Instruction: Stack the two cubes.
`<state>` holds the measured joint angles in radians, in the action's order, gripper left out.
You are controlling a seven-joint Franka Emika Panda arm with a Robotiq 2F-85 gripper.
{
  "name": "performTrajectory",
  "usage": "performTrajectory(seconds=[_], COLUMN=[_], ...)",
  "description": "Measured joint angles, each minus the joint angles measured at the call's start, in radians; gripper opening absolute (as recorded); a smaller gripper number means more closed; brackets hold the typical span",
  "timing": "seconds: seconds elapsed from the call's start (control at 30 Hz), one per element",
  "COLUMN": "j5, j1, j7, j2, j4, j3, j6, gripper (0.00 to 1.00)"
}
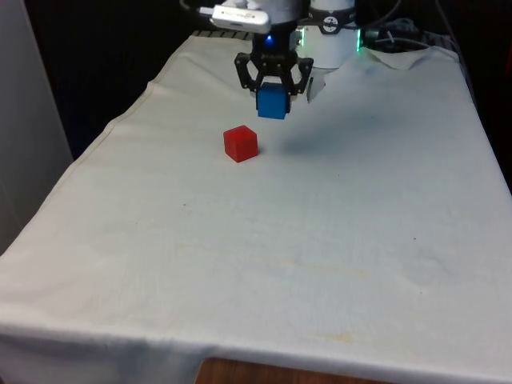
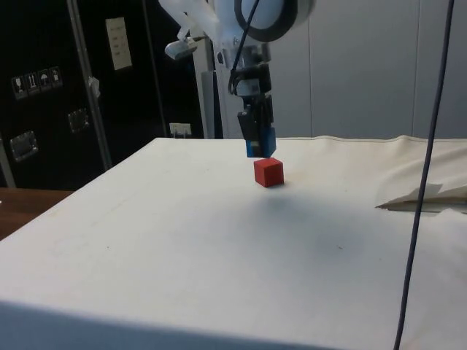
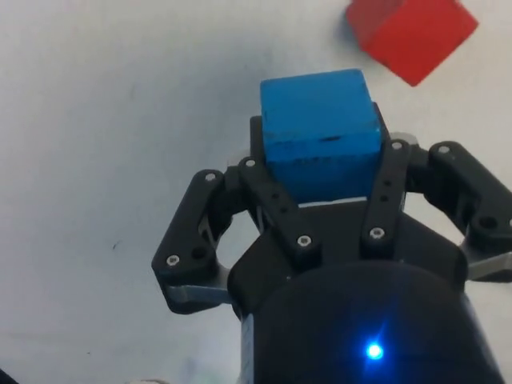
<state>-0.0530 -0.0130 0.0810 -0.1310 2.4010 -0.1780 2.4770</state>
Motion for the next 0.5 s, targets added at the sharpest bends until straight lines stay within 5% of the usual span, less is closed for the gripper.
performTrajectory(seconds=[0.5], j5=[0.031], j1=[0.009], j7=[0.105], j2=[-0.082], j4=[-0.064], j3=[-0.077], j6=[-0.001], gripper=[0.01])
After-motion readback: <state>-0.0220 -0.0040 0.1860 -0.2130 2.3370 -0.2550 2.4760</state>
